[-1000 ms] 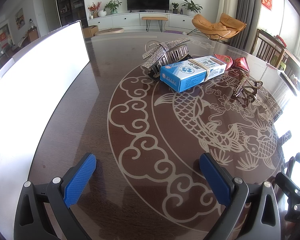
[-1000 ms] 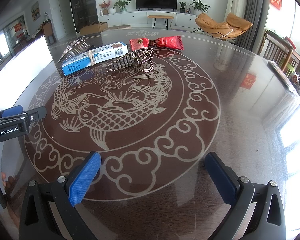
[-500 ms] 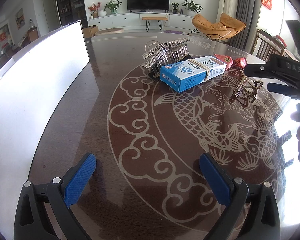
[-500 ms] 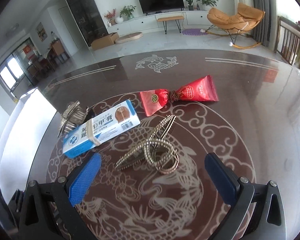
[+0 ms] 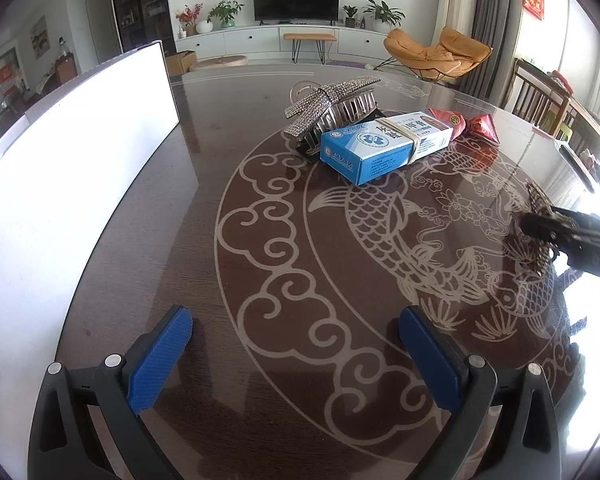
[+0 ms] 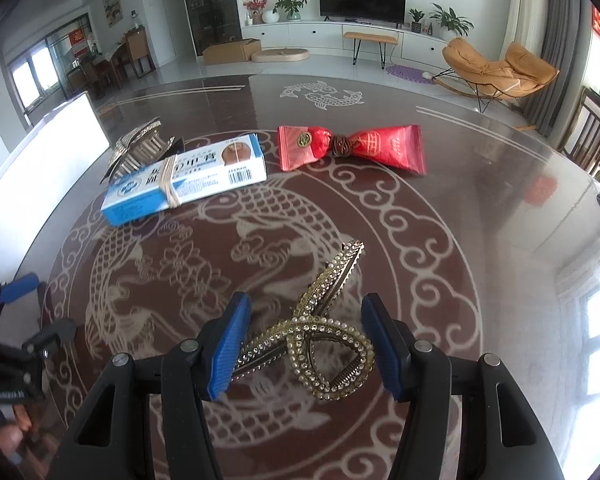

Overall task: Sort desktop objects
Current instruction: 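Grasp the rhinestone hair clip with the right tool, then grasp the blue ointment box with the left tool while right tool holds the clip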

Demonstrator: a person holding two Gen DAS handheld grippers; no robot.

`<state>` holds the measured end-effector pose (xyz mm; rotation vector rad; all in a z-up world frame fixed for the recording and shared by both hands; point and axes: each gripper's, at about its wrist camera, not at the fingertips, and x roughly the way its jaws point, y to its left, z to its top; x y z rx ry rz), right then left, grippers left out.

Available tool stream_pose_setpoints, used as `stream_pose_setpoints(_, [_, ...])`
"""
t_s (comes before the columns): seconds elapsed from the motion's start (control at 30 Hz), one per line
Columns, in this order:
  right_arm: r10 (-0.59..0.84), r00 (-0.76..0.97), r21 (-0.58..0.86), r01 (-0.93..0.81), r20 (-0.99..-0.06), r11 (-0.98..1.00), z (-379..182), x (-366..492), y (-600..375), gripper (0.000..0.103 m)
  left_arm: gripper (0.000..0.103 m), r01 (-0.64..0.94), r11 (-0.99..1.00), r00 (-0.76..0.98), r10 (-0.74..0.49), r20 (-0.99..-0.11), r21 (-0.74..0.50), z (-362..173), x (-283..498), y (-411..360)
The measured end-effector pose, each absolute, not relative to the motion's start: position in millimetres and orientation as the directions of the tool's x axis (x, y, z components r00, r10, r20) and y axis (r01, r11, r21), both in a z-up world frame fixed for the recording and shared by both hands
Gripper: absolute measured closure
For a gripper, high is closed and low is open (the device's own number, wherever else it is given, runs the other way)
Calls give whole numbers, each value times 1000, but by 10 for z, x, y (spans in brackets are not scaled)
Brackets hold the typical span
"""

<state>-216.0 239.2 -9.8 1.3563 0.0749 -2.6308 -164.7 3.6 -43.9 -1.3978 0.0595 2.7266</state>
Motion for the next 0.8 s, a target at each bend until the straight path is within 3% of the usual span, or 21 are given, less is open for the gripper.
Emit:
stream_pose_setpoints(0.27, [-141, -621, 94, 107, -771, -990, -109, -1218, 2899, 38, 0, -41, -999, -583, 26, -812, -3, -431, -1776, 92])
stream_pose_setpoints(0.43, [-155, -622, 130, 85, -768, -988, -123, -1122, 3002, 24, 0, -231, -973, -545, 122, -830, 8, -421, -2248, 432])
stream_pose_setpoints(0.67, [-97, -606, 45, 100, -790, -994, -147, -1154, 2870, 18, 0, -286, -942, -621, 43, -783, 175, -317, -2740, 736])
stream_pose_setpoints(0.8, [-83, -603, 28, 101, -793, -995, -153, -1151, 2854, 18, 0, -428, -900, -536, 184, -824, 78, -315, -2842, 885])
